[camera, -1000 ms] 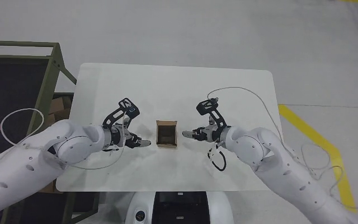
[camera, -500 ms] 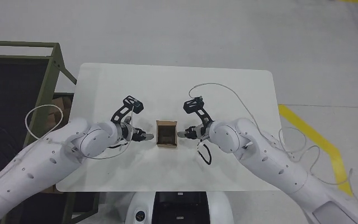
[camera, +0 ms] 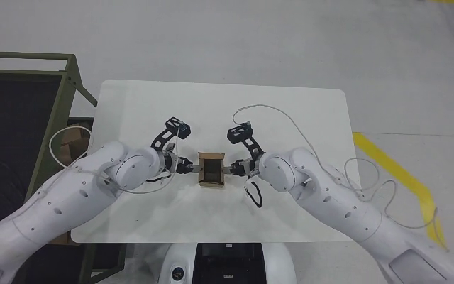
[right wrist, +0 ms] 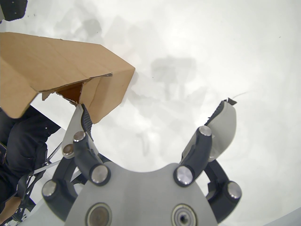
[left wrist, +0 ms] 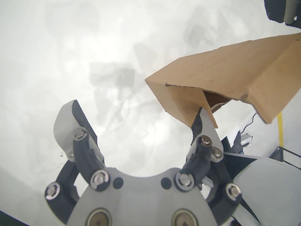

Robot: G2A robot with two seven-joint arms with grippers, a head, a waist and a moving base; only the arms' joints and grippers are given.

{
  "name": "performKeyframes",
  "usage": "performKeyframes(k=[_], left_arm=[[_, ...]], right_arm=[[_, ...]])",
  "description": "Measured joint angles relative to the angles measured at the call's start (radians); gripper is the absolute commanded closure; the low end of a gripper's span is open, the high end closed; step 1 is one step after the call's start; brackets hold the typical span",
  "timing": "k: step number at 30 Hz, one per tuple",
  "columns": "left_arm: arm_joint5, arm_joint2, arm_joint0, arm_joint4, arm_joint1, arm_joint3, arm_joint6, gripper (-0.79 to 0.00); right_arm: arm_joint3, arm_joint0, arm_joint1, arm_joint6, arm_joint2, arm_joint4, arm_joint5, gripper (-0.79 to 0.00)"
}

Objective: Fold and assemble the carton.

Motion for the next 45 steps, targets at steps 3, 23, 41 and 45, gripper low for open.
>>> performKeyframes(k=[3,23,41,45], left_arm=[[0.002,0.007,-0.007,0.011,-0.013,0.010,-0.011,-0.785],[0.011,0.039,-0.026,0.070,-0.085,0.061,-0.062,-0.785],[-0.009,0.026,-0.013,0.107,-0.122,0.089,-0.099,-0.785],[-0.014,0.015,-0.003,0.113,-0.125,0.090,-0.103,-0.785]], right_arm=[[0.003,0.004,-0.008,0.007,-0.007,-0.010,0.001,-0.785],[0.072,0.059,-0.082,0.074,-0.081,-0.089,0.031,-0.785],[0.156,0.094,-0.148,0.129,-0.115,-0.145,0.071,-0.785],[0.168,0.095,-0.158,0.138,-0.113,-0.157,0.073,-0.785]])
